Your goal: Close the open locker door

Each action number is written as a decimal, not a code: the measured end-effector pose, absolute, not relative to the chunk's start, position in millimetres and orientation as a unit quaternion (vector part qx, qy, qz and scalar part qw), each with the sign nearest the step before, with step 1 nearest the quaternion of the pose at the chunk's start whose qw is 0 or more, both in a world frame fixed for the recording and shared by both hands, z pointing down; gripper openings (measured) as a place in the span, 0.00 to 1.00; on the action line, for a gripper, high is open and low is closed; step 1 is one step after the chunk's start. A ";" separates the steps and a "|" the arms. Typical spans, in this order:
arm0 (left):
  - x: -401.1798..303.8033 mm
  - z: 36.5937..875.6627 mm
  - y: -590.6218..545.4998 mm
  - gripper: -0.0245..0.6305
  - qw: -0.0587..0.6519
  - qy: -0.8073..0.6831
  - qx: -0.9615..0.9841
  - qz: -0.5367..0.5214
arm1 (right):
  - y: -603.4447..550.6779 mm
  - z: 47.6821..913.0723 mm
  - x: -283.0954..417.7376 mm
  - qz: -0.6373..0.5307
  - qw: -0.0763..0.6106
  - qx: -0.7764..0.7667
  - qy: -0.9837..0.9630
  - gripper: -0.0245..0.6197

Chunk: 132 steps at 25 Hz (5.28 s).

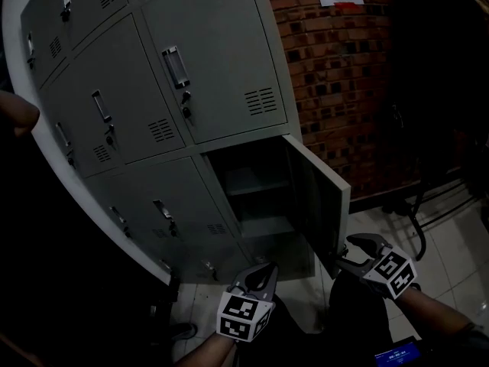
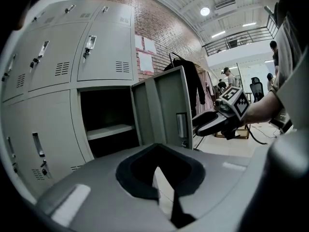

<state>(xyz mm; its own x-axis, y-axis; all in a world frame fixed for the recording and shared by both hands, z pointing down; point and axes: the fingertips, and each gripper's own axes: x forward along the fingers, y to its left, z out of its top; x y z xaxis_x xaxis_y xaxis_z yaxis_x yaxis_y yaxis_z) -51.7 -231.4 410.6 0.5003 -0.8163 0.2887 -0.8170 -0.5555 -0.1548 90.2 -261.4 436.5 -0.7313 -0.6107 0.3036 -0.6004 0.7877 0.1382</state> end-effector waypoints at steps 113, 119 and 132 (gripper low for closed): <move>-270.1 418.7 -227.4 0.04 0.032 -0.646 0.746 0.157 | -451.3 435.0 -238.6 -0.065 0.194 0.324 -0.924 0.10; -274.2 415.3 -229.2 0.04 0.028 -0.650 0.743 0.157 | -471.7 434.9 -242.9 -0.050 0.186 0.351 -0.916 0.10; -285.0 412.0 -222.1 0.04 0.029 -0.656 0.739 0.151 | -488.1 435.0 -247.7 -0.039 0.182 0.380 -0.906 0.10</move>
<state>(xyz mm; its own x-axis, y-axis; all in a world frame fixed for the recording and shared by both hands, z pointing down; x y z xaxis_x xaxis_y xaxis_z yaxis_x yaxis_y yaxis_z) -285.0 -222.1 412.0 0.0942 -0.9610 0.2601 -0.9782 -0.1379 -0.1554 -247.7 -488.1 435.0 -0.6443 -0.7032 0.3005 -0.6750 0.7077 0.2088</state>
